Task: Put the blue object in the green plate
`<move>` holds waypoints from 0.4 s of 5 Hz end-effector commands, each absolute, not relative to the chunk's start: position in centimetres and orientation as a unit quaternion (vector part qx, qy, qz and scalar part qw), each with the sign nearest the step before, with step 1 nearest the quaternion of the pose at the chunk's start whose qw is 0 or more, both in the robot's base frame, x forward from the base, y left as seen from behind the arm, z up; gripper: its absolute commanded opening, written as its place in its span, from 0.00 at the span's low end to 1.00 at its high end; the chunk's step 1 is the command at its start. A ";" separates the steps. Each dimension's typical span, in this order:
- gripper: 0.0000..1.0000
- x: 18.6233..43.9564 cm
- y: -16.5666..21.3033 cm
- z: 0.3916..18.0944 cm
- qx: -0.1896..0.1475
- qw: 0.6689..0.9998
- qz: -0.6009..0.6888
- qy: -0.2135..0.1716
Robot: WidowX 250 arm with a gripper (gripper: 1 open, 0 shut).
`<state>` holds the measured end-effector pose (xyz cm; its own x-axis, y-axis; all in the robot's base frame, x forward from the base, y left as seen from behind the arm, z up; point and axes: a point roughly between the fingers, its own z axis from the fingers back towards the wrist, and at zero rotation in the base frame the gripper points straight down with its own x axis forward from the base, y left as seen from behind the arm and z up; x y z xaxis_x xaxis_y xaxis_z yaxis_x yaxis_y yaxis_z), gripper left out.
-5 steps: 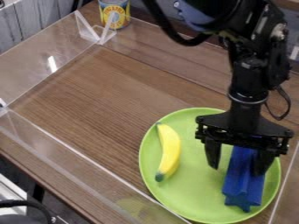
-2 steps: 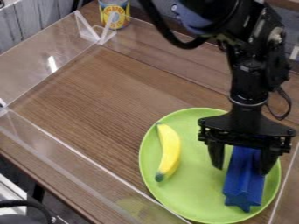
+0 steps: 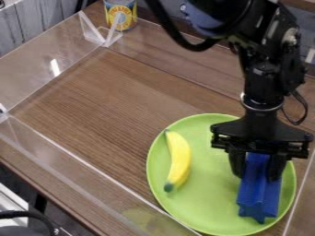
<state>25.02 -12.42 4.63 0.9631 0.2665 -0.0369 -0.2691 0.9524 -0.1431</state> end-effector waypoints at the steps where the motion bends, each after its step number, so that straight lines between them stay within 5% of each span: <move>1: 0.00 24.9 -12.4 5.9 -0.070 0.989 0.134 0.001; 2: 0.00 24.9 -12.3 6.4 -0.065 0.989 0.134 0.000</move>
